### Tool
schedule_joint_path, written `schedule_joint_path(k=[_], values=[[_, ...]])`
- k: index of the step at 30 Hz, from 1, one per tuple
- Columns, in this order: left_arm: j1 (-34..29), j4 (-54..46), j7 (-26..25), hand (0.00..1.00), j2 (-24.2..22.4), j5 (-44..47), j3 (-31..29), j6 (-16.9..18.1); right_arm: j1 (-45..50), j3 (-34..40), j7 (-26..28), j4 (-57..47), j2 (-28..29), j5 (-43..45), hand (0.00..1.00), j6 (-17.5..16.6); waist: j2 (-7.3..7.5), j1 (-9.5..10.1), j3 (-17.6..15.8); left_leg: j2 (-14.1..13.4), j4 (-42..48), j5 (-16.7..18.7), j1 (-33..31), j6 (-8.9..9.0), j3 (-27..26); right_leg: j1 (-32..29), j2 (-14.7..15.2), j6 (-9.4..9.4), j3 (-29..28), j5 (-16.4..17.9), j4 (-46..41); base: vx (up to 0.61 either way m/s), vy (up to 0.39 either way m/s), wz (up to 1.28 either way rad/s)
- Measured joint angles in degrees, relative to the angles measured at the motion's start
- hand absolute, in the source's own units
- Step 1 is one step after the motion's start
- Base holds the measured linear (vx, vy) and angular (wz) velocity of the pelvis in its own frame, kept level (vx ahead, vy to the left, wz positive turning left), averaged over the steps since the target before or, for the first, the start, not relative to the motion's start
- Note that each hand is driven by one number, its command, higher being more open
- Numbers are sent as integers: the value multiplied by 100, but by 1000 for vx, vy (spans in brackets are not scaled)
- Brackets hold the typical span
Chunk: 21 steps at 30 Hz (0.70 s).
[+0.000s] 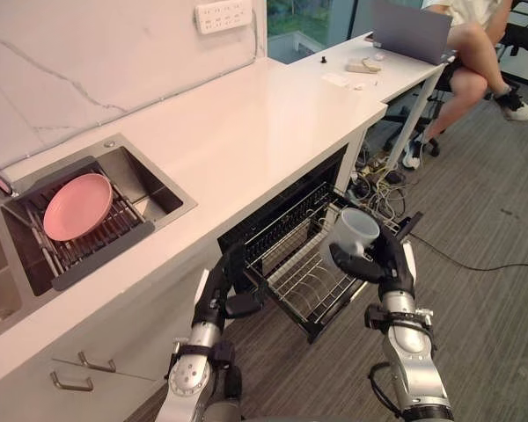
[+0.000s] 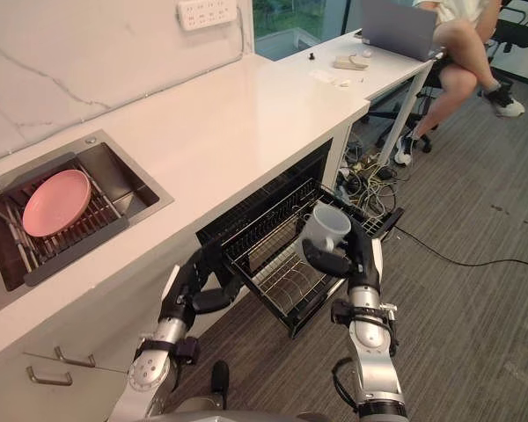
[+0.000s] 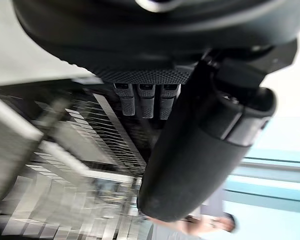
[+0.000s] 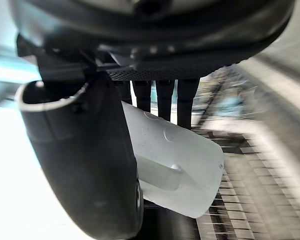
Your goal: Walk over to the sink, pick up the cup, carry it to the dishwasher, place the cup inside the dishwasher, then close the dishwasher door
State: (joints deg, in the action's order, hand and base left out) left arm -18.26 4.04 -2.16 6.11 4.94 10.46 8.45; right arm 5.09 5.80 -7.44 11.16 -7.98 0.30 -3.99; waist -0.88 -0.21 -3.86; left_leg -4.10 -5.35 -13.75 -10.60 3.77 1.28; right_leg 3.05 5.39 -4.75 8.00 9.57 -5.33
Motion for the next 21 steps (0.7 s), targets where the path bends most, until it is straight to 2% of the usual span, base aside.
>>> schedule_joint_path(k=[5,7,14,19,21], values=[[-154,658,-6,90,40,78,-602,-29,-120,272,-14,366,-350,0,30,53,14,194,-113,21,29,-92,-244,-3,124,-160,-17,4,152,12,-63,8,-12,15],[-101,864,-43,90,95,78,-793,-28,-373,343,-84,479,-533,2,30,53,32,284,-336,20,29,-119,-323,-19,203,-279,-24,12,223,95,-256,-55,-16,22],[273,1818,-286,90,233,64,-940,-31,-1104,484,-328,797,-645,13,30,52,178,564,-815,90,30,-128,-746,-126,301,-980,114,15,491,537,-1171,-56,-13,21],[451,2092,-409,90,141,69,-1008,-34,-1355,491,-453,1078,-646,13,30,63,254,707,-1046,166,32,-212,-880,-228,298,-1138,224,14,638,719,-1441,12,-30,19],[529,2131,-479,90,131,74,-1017,-34,-1378,488,-482,1125,-645,12,30,79,280,746,-1137,200,33,-243,-894,-212,307,-1137,256,16,682,769,-1495,54,-40,14]])
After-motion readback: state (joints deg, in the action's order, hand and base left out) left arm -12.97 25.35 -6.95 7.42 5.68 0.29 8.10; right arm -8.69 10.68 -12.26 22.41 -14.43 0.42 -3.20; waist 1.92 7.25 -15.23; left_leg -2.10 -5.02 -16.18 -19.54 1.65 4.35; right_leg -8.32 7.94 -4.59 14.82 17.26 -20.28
